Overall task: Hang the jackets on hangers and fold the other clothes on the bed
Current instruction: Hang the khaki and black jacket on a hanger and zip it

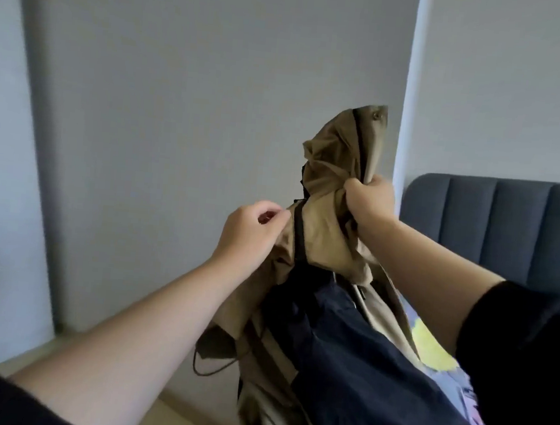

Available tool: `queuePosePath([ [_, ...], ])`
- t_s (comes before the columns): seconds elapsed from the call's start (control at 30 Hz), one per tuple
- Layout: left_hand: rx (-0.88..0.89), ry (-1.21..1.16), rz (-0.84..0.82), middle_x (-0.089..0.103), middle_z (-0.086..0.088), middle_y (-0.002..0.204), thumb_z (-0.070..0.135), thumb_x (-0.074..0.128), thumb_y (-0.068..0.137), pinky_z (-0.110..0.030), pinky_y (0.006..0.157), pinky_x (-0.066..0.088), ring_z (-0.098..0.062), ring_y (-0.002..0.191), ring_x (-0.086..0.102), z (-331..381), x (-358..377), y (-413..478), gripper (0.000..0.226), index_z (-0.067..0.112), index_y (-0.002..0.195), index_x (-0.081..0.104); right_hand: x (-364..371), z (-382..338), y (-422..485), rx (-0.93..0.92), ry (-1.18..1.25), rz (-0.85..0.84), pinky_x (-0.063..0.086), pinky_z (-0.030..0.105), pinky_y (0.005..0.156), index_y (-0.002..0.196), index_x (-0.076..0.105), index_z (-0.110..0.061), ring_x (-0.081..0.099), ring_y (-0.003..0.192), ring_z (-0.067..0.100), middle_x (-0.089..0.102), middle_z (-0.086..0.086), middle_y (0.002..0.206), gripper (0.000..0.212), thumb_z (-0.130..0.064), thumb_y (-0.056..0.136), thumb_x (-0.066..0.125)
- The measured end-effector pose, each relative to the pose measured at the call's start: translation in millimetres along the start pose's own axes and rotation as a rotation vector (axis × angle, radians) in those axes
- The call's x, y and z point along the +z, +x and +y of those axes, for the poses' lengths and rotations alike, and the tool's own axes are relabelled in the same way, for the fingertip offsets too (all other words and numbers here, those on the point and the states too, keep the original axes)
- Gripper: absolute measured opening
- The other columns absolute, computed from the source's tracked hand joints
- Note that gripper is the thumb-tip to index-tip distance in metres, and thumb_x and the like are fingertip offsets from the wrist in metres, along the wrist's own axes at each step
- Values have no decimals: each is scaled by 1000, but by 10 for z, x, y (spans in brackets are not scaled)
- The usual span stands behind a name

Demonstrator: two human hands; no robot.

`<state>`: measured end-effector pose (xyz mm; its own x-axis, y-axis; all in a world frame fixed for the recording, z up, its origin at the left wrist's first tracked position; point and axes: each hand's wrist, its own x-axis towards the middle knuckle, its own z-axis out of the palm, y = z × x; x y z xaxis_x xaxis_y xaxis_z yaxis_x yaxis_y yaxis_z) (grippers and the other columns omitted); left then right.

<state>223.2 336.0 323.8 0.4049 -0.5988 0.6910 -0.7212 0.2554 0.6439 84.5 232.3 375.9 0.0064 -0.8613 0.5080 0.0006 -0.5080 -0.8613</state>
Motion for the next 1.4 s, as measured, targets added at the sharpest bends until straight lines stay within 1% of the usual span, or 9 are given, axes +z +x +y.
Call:
queuePosePath([
  [0.13,290,212,320,56,6,109,48,59,82,-22,91,33,-12,111,43,187,-633,207,39,20,108,67,414,-578,2,-50,189,-19,45,24,56,76,53,2,51,64,18,51,7,69,13,-2,82,42],
  [0.3,238,377,-110,31,14,145,66,67,61,-27,107,24,-5,132,26,221,-936,297,98,33,145,30,708,-792,-135,26,374,-93,46,24,57,98,58,1,55,71,21,56,8,81,19,-5,84,45],
  [0.4,310,552,-94,53,10,129,29,68,73,-20,96,37,-10,119,47,86,-999,297,66,34,135,45,723,-675,-242,85,389,-165,50,24,57,87,57,-7,59,73,22,60,5,80,10,-3,85,48],
  [0.5,222,457,-23,60,9,67,7,56,78,-11,55,35,-14,68,56,-36,-1042,315,14,19,80,64,646,-473,-285,133,358,-248,58,34,67,88,59,-10,65,80,26,64,9,87,8,-4,89,53],
  [0.6,16,313,27,58,-9,62,4,58,81,-26,55,34,-18,64,50,-236,-1100,368,15,2,66,59,432,-234,-225,224,306,-251,56,39,79,87,57,-10,65,86,28,64,9,90,10,-17,93,58],
  [0.73,-260,47,179,59,0,54,13,59,87,-26,59,41,-16,55,52,-550,-1157,352,31,13,56,64,85,76,-130,304,251,-198,51,30,64,100,52,-9,62,81,23,62,7,92,20,-28,95,57],
  [1.03,-459,-153,228,58,-4,62,17,57,89,-25,60,41,-20,60,51,-585,-876,335,25,13,65,60,-164,233,-107,337,216,-195,52,31,74,113,54,-6,64,93,25,64,10,102,29,-27,94,58],
  [1.27,-412,-617,211,67,-3,75,12,53,96,-29,69,49,-18,73,61,-443,-829,344,22,16,77,65,-700,247,-12,303,81,-1431,43,48,102,142,39,-4,47,129,34,48,19,140,78,-46,83,67],
  [1.4,-399,-606,38,67,2,58,9,51,96,-20,55,50,-11,54,63,-325,-565,245,25,15,75,63,-525,302,-32,358,185,-995,44,47,101,135,45,-16,54,123,25,52,9,139,77,-67,78,47],
])
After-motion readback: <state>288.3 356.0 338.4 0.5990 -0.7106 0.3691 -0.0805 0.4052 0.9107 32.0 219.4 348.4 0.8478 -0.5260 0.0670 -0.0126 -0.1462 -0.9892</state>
